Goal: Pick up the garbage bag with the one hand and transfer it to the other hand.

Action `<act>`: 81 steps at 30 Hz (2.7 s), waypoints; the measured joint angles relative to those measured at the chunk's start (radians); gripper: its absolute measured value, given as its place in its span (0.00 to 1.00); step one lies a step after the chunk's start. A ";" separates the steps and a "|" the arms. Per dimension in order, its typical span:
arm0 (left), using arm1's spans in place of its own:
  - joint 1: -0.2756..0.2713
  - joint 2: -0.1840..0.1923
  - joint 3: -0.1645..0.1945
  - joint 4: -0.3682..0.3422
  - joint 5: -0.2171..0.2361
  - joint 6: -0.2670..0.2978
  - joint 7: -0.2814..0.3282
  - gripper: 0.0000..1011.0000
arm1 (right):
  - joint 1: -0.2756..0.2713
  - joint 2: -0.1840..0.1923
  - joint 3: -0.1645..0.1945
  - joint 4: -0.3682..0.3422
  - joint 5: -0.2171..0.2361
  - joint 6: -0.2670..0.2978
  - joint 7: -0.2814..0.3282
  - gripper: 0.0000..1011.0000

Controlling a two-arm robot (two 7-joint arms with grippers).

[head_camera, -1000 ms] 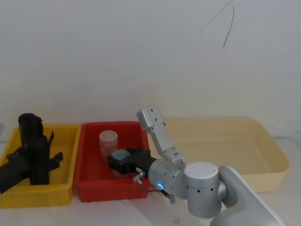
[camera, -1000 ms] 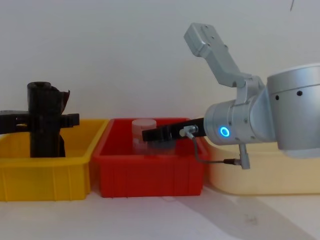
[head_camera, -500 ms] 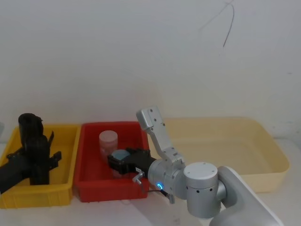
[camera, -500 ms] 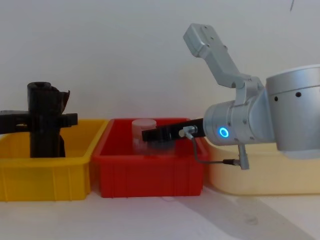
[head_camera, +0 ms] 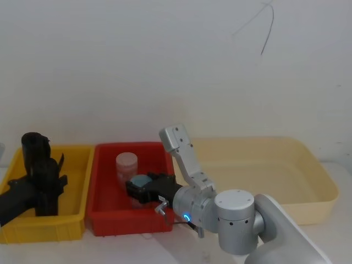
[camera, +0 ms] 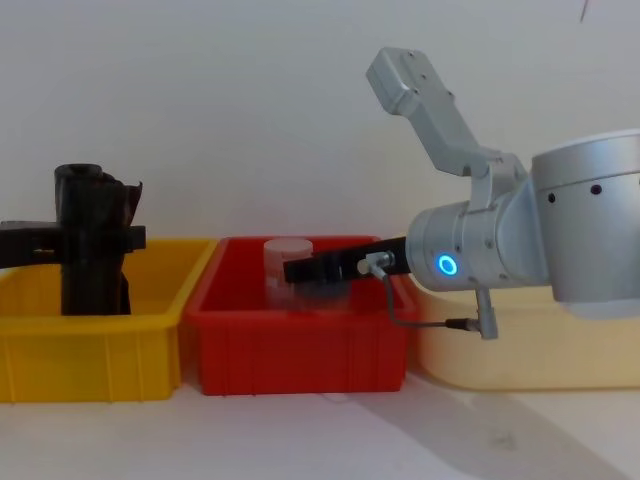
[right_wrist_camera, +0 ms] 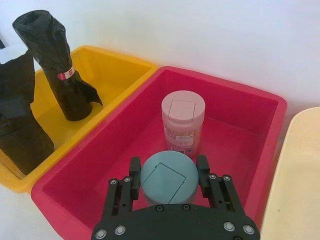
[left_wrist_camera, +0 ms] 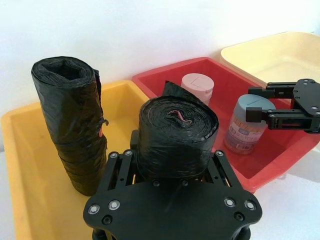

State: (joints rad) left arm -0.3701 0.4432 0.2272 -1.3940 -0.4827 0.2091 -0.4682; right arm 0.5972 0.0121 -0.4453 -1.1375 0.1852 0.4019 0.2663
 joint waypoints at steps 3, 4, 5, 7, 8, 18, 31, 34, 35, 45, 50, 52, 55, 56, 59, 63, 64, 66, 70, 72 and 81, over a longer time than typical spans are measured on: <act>0.000 0.000 0.000 0.000 0.000 0.000 0.000 0.50 | 0.000 0.000 0.000 0.000 0.000 0.000 0.000 0.64; 0.000 0.000 0.000 0.000 0.000 0.000 0.000 0.50 | 0.000 0.000 0.000 0.000 0.000 0.000 0.000 0.64; 0.000 0.000 0.000 0.000 0.000 0.000 0.000 0.49 | 0.000 0.000 0.000 0.000 0.000 0.000 0.000 0.64; 0.000 0.000 0.000 0.000 0.000 0.000 0.000 0.49 | 0.000 0.000 0.000 0.001 0.000 0.000 0.000 0.64; 0.000 0.000 0.000 0.000 0.000 0.000 0.000 0.48 | 0.000 0.000 0.000 0.001 0.000 0.000 0.000 0.64; 0.000 0.002 0.000 -0.002 0.000 0.003 0.004 0.47 | -0.001 0.000 0.001 0.001 0.000 -0.001 0.001 0.64; -0.013 0.040 0.021 -0.061 0.013 0.097 0.027 0.47 | -0.021 0.012 0.028 -0.087 0.040 0.014 0.036 0.64; -0.020 0.052 0.026 -0.090 0.013 0.128 0.028 0.47 | -0.028 0.017 0.044 -0.128 0.062 0.024 0.047 0.64; -0.023 0.055 0.027 -0.099 0.013 0.135 0.028 0.47 | -0.030 0.019 0.049 -0.141 0.067 0.027 0.051 0.64; -0.067 0.088 0.043 -0.178 0.010 0.212 0.015 0.47 | -0.038 0.031 0.112 -0.268 0.142 0.070 0.079 0.64; -0.102 0.105 0.062 -0.211 0.013 0.242 -0.001 0.47 | -0.040 0.039 0.143 -0.314 0.169 0.085 0.080 0.64; -0.116 0.110 0.069 -0.220 0.015 0.248 -0.008 0.47 | -0.040 0.042 0.155 -0.329 0.175 0.086 0.078 0.64; -0.141 0.117 0.082 -0.232 0.021 0.254 -0.022 0.47 | -0.040 0.049 0.171 -0.347 0.180 0.086 0.068 0.64; -0.147 0.119 0.085 -0.234 0.022 0.254 -0.024 0.47 | -0.040 0.050 0.173 -0.348 0.180 0.085 0.066 0.64; -0.184 0.119 0.101 -0.229 0.030 0.250 -0.040 0.47 | -0.039 0.057 0.186 -0.358 0.180 0.079 0.052 0.64; -0.226 0.109 0.116 -0.199 0.036 0.233 -0.055 0.47 | -0.036 0.065 0.200 -0.362 0.175 0.068 0.032 0.64; -0.248 0.101 0.123 -0.178 0.038 0.221 -0.063 0.47 | -0.034 0.070 0.206 -0.362 0.171 0.064 0.023 0.64; -0.267 0.093 0.130 -0.157 0.041 0.208 -0.071 0.47 | -0.032 0.073 0.210 -0.361 0.167 0.059 0.014 0.64; -0.322 0.064 0.147 -0.087 0.044 0.171 -0.090 0.47 | -0.026 0.082 0.220 -0.350 0.152 0.044 -0.012 0.64; -0.353 0.044 0.156 -0.040 0.044 0.146 -0.103 0.47 | -0.021 0.086 0.225 -0.341 0.140 0.033 -0.030 0.64; -0.484 -0.065 0.183 0.207 0.020 0.017 -0.183 0.47 | -0.012 0.113 0.243 -0.304 0.098 0.004 -0.083 0.64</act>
State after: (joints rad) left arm -0.8543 0.3786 0.4103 -1.1869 -0.4624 0.2264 -0.6515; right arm 0.5856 0.1255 -0.2027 -1.4418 0.2834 0.4056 0.1829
